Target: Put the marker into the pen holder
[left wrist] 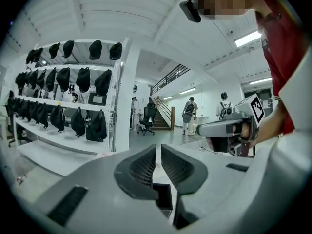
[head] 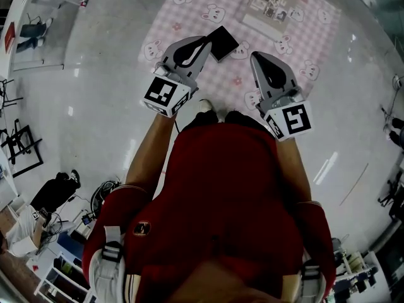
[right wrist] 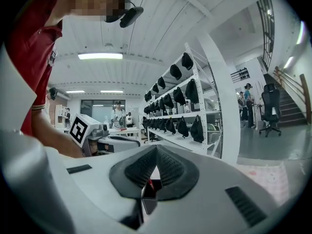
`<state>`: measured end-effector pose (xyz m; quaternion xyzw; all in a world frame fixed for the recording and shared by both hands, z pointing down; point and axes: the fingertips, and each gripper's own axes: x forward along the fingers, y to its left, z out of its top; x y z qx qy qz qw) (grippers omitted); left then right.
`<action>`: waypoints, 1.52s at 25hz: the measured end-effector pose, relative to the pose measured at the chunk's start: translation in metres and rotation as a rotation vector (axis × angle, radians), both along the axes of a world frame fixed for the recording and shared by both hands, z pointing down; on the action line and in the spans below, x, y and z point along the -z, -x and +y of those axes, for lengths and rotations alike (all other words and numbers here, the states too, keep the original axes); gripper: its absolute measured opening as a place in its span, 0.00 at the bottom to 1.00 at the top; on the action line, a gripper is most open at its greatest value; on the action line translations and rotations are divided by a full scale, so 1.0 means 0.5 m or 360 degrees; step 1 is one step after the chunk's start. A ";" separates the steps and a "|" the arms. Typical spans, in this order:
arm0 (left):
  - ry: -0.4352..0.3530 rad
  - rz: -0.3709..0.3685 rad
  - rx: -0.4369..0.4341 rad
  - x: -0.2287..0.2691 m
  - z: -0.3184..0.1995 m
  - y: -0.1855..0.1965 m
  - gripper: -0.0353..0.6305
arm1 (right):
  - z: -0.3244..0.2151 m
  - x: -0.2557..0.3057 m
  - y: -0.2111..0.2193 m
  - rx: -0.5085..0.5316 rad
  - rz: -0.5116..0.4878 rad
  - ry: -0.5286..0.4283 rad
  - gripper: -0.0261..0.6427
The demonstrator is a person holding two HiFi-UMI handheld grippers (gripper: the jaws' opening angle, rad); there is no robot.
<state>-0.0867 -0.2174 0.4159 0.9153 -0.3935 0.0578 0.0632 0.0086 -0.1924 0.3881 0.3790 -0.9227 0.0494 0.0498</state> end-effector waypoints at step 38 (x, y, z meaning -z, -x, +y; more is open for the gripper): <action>-0.0169 0.0101 0.0072 0.116 0.118 0.000 0.06 | 0.088 0.051 0.019 0.0088 -0.0104 -0.0102 0.03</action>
